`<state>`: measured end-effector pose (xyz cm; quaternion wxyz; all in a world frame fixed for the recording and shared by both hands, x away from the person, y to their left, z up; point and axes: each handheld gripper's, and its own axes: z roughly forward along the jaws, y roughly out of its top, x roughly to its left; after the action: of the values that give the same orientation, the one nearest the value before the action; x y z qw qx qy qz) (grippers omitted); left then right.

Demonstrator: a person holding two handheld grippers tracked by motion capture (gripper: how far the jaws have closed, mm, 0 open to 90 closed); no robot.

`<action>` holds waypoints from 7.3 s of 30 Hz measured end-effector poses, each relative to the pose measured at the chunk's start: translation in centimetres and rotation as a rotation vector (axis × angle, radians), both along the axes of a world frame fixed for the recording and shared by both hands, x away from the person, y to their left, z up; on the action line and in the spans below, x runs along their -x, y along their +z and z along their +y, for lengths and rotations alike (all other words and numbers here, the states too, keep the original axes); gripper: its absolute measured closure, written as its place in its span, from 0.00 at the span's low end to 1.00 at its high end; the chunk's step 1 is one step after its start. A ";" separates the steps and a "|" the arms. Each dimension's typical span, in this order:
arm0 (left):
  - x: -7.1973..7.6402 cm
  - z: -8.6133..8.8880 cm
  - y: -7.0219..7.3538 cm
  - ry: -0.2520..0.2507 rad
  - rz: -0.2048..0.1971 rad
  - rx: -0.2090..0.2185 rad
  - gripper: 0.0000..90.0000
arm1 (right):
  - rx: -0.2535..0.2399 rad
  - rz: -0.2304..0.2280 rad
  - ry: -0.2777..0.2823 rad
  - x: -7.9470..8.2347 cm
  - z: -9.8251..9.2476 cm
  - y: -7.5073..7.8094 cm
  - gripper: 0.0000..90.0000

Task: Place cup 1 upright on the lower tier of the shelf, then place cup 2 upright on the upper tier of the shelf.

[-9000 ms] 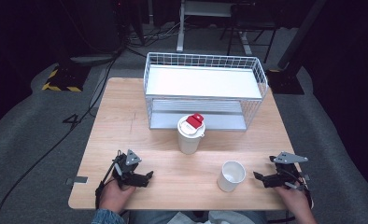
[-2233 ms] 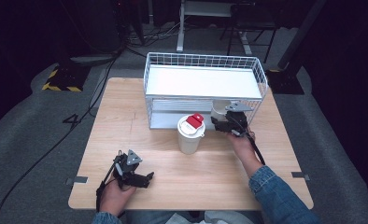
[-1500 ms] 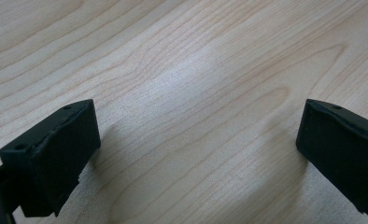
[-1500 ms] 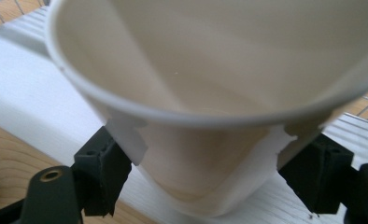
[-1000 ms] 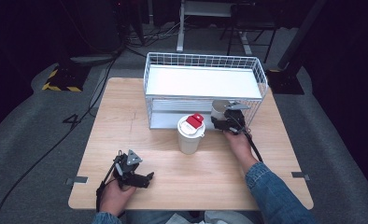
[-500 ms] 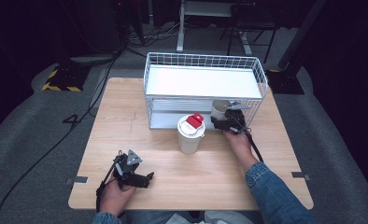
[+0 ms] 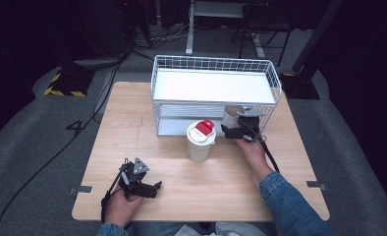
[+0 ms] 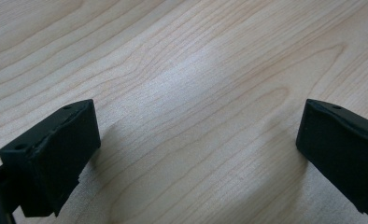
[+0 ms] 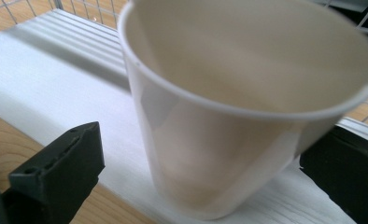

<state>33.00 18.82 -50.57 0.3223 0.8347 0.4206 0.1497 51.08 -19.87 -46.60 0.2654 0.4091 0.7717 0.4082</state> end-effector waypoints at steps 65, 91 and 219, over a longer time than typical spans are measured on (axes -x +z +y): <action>-0.7 -0.5 0.0 0.084 0.000 0.007 0.00 | -0.044 0.079 0.140 14.9 -10.7 2.9 0.00; -0.7 -0.5 0.0 0.079 0.003 0.009 0.00 | 0.011 0.200 0.055 16.6 -14.7 -3.3 0.00; -9.0 -12.1 1.2 -0.139 -0.238 0.477 0.00 | 0.067 0.228 0.051 15.8 -14.8 -4.0 0.00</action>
<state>42.02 6.68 -49.41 0.5666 0.7385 0.3447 0.1210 35.33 -34.63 -50.59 0.1790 0.4242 0.8202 0.3395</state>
